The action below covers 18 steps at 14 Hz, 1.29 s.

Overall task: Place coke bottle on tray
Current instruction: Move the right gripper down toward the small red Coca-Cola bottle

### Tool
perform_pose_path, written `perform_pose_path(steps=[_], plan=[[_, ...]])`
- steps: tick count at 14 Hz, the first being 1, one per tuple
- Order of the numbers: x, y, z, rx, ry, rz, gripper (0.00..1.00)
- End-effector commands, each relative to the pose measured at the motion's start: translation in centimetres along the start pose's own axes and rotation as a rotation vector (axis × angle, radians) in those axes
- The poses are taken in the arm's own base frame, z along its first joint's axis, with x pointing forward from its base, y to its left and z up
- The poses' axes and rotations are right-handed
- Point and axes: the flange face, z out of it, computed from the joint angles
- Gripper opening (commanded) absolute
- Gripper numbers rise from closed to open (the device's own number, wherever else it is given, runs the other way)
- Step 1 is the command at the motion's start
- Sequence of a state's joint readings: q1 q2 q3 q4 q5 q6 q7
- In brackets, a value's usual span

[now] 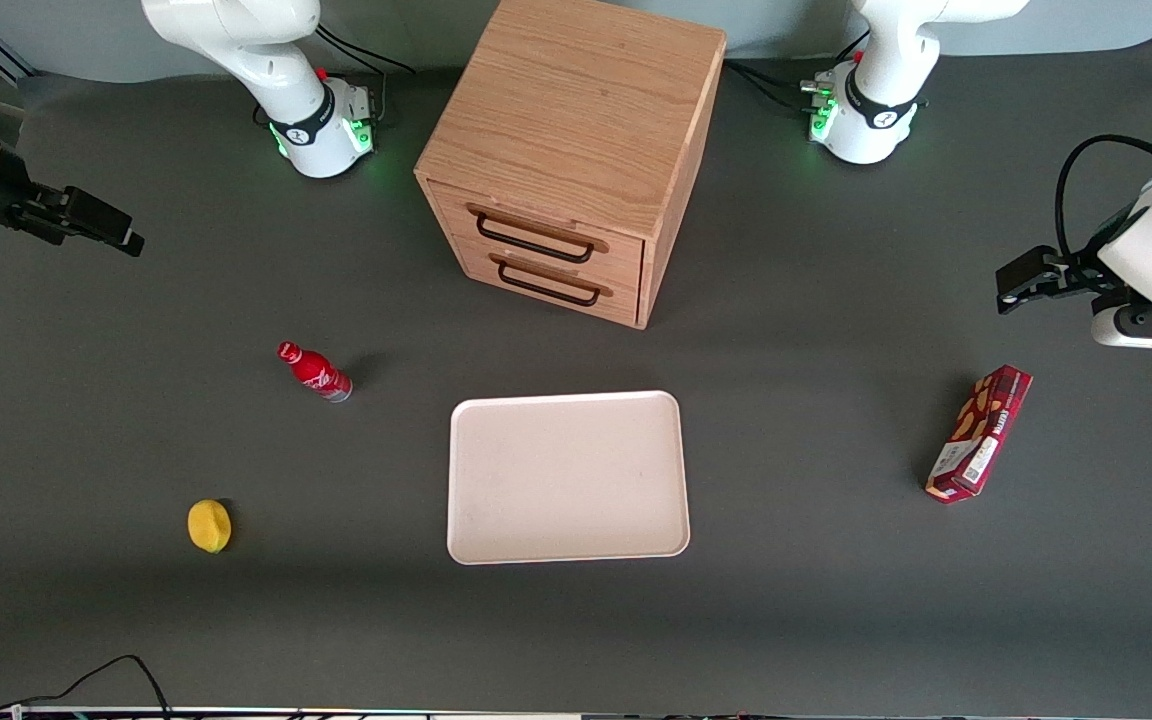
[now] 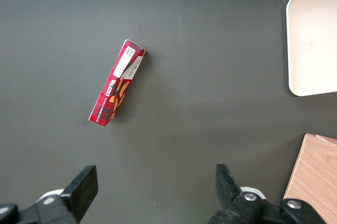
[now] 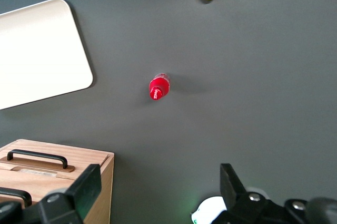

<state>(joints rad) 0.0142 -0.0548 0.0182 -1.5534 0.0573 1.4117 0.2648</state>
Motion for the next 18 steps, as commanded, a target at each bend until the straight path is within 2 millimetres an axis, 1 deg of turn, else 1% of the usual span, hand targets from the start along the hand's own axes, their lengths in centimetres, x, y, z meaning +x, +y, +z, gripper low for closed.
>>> perform_pose_path(steps=[1, 4, 5, 6, 8, 10, 11, 12, 15, 17, 18], plan=[[0.2, 0.3, -0.7, -0.013, -0.002, 0.009, 1.0], [0.3, 0.1, -0.5, -0.021, -0.012, 0.003, 1.0], [0.2, -0.5, -0.2, -0.026, -0.02, -0.009, 1.0], [0.1, -0.8, 0.6, -0.031, -0.034, -0.014, 1.0], [0.6, -1.1, 3.9, -0.038, -0.06, -0.017, 1.0], [0.6, -2.6, 9.5, -0.045, -0.058, -0.03, 1.0], [0.9, -2.7, 13.5, -0.042, -0.041, -0.016, 1.0], [1.0, -2.8, 16.7, -0.036, -0.015, -0.004, 1.0], [1.6, -2.7, 24.5, -0.016, 0.052, 0.0, 1.0], [1.9, -2.5, 28.1, -0.007, 0.074, 0.013, 1.0], [2.1, -2.6, 29.3, -0.007, 0.071, 0.036, 1.0]])
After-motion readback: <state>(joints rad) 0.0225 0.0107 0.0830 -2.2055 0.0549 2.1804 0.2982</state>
